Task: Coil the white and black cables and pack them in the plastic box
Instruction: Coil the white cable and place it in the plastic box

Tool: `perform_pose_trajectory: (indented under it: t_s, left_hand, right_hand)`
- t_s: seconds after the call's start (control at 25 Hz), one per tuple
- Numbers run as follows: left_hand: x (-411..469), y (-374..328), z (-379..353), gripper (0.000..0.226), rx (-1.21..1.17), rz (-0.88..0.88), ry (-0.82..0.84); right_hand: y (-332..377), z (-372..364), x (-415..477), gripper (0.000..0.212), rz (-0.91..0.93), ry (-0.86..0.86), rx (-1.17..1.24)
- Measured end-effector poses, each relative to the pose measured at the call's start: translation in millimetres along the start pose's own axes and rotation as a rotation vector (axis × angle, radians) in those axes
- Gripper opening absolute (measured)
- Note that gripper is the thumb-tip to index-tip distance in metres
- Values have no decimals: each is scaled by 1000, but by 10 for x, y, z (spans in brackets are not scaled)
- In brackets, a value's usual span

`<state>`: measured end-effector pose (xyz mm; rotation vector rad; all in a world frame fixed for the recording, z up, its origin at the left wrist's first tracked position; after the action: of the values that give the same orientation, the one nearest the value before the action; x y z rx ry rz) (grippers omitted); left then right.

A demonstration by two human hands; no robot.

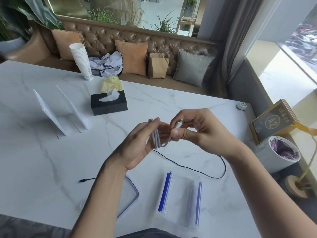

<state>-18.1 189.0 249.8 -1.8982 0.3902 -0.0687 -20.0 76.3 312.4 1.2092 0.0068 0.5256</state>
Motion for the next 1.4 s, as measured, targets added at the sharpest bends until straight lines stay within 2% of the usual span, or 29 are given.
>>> perform_pose_trajectory:
  t_s: [0.12,0.2,0.32,0.4,0.52,0.64,0.84,0.96,1.12,1.28,1.4]
  left_hand:
    - [-69,11,-103,49,99,41,177]
    - [-106,26,-171,55,117,72,274]
    - [-159,11,-333,55,-27,101,435]
    - [-147,13,-363,54,-101,101,473]
    - [-131,49,-334,51,-88,78,473]
    - [-82,89,-254,53,-11,47,351]
    - [54,65,-7,69,236,-85,-81]
    - [43,54,-61,72,336,-183,-146]
    - [4,10,-90,63,408,-299,-209]
    - [-27,1,-86,40,473,-385,-188]
    - [-57,4,-62,26,500,-412,-287]
  right_hand:
    - [77,38,58,12,54,-4,5]
    - [64,35,110,8,65,-19,15]
    - [-44,-91,147,17,-33,38,153]
    - [-93,-173,123,21,-93,86,272]
    - [-100,-205,86,25,-100,63,273]
    - [-128,-178,67,23,-51,-26,215]
    - [-288,-112,-29,12,-61,-270,268]
    - [-353,-125,-73,15,-104,-323,338]
    - [-415,-85,-70,26,-126,-386,310]
    - [-463,-40,-71,23,-169,-440,273]
    - [-490,-5,-83,32,-184,-498,248]
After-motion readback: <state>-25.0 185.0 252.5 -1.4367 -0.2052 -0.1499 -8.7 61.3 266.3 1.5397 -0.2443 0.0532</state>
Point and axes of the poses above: each hand's wrist, its own x-axis towards the middle knuckle, its own z-axis out of the back of the hand, y = z × x, the point moved 8 cm from there along x, towards the middle knuckle, and after that the axes turned 8 degrees about -y, right-handed, at the moved point
